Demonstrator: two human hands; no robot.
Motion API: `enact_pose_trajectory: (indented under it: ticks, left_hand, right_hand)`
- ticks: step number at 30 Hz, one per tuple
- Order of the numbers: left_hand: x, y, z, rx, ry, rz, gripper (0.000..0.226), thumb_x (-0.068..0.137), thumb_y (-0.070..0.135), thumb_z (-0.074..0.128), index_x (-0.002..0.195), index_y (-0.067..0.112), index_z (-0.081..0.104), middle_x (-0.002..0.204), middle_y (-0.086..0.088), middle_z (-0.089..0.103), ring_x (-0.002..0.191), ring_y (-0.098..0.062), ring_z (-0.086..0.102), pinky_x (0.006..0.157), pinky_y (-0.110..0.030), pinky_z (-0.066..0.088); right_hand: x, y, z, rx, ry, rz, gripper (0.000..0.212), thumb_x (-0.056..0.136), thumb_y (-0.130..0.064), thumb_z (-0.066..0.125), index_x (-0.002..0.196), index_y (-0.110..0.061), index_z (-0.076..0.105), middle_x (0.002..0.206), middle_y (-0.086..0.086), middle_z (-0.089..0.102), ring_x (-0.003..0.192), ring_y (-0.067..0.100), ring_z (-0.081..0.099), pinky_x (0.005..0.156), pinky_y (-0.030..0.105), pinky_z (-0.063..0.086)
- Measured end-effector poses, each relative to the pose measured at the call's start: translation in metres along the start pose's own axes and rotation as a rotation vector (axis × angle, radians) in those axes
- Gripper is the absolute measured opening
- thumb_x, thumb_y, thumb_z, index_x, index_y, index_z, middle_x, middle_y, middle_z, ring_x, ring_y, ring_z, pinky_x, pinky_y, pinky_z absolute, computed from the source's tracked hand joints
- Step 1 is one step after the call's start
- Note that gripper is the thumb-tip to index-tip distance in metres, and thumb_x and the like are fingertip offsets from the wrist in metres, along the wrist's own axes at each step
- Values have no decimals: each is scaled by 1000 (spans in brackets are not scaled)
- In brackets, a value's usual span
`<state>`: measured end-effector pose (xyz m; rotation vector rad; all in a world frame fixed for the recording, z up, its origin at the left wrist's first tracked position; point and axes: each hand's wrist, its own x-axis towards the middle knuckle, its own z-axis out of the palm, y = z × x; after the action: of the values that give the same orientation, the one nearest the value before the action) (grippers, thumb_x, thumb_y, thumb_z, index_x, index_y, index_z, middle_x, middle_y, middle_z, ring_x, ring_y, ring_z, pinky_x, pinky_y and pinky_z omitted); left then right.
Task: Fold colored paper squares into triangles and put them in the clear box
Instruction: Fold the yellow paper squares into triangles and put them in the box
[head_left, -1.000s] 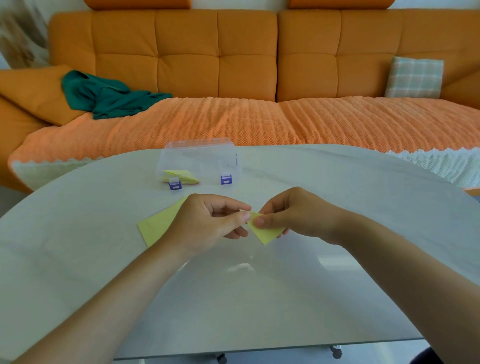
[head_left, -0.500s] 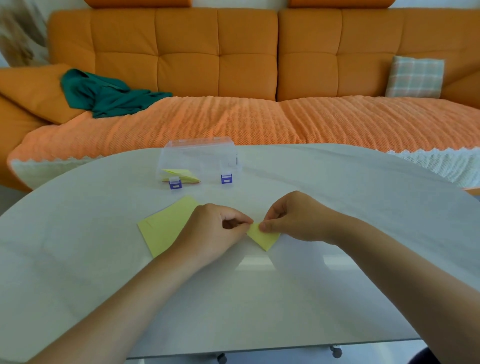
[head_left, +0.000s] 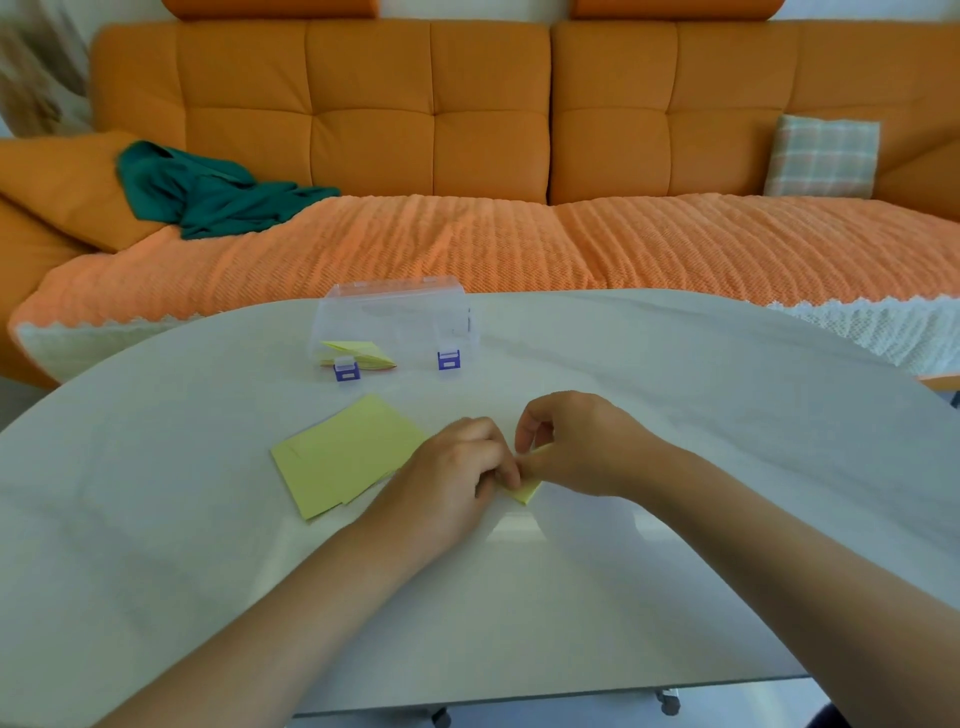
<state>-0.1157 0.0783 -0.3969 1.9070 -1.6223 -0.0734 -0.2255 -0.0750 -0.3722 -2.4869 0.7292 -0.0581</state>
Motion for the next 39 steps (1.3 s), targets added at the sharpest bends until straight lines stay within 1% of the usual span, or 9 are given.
enact_pose_trajectory:
  ticks: [3, 6, 10, 16, 18, 24, 28, 35, 39]
  left_hand:
    - [-2, -1, -1, 28, -25, 32, 33, 77, -13, 59, 86, 14, 76, 91, 2, 67, 84, -14, 55, 72, -25, 44]
    - [-3, 1, -5, 93, -52, 56, 32, 81, -7, 57, 94, 16, 75, 93, 4, 67, 87, -20, 57, 73, -35, 48]
    - [-6, 11, -5, 197, -97, 71, 33, 87, 13, 53, 112, 26, 70, 98, 8, 60, 87, -14, 47, 71, -28, 41]
    - [-11, 14, -5, 292, -179, 78, 47, 86, 36, 33, 124, 34, 60, 106, 11, 50, 96, -11, 39, 78, -34, 48]
    - [-11, 14, -4, 303, -182, 89, 45, 86, 37, 34, 124, 34, 58, 106, 11, 48, 96, -9, 37, 76, -34, 48]
    - [-10, 12, 0, 303, -170, 85, 44, 84, 39, 38, 123, 35, 59, 105, 12, 49, 96, -8, 38, 75, -33, 49]
    - [-11, 11, 1, 298, -163, 86, 43, 83, 38, 39, 119, 32, 62, 104, 12, 50, 94, -9, 39, 77, -29, 46]
    - [-12, 13, 2, 324, -181, 67, 44, 84, 41, 37, 121, 34, 59, 107, 14, 47, 98, -11, 40, 81, -23, 38]
    - [-11, 17, 3, 339, -173, 52, 45, 84, 45, 39, 125, 35, 57, 108, 12, 46, 100, -12, 40, 81, -20, 30]
  right_hand:
    - [-2, 5, -1, 48, -3, -12, 19, 71, -50, 77, 78, -35, 67, 80, -13, 64, 70, 4, 59, 61, 19, 45]
    - [-5, 11, -8, 75, -41, -42, 12, 77, -42, 77, 86, -38, 70, 88, -14, 65, 67, -4, 57, 55, 8, 41]
    - [-7, 17, -13, 87, -62, -42, 17, 75, -43, 79, 90, -41, 71, 94, -16, 66, 74, -1, 61, 58, 8, 42]
    - [-5, 21, -14, 72, -74, -20, 20, 75, -41, 80, 91, -42, 69, 97, -15, 62, 81, 6, 61, 65, 16, 48]
    - [-3, 21, -12, 77, -69, -12, 16, 76, -39, 77, 91, -41, 70, 92, -14, 63, 80, 7, 62, 68, 19, 53]
    - [3, 23, -12, 67, -65, -3, 19, 74, -40, 80, 91, -39, 70, 90, -14, 62, 77, 6, 60, 65, 18, 49]
    - [6, 26, -15, 75, -28, 21, 12, 80, -24, 74, 81, -36, 70, 82, -13, 63, 71, 4, 59, 59, 15, 44]
    - [9, 29, -20, 110, 63, 82, 27, 87, -16, 64, 71, -36, 73, 80, -15, 65, 69, 5, 61, 55, 12, 45]
    - [3, 30, -19, 128, 37, 39, 20, 89, -22, 61, 83, -38, 71, 89, -12, 66, 85, 11, 64, 70, 20, 51]
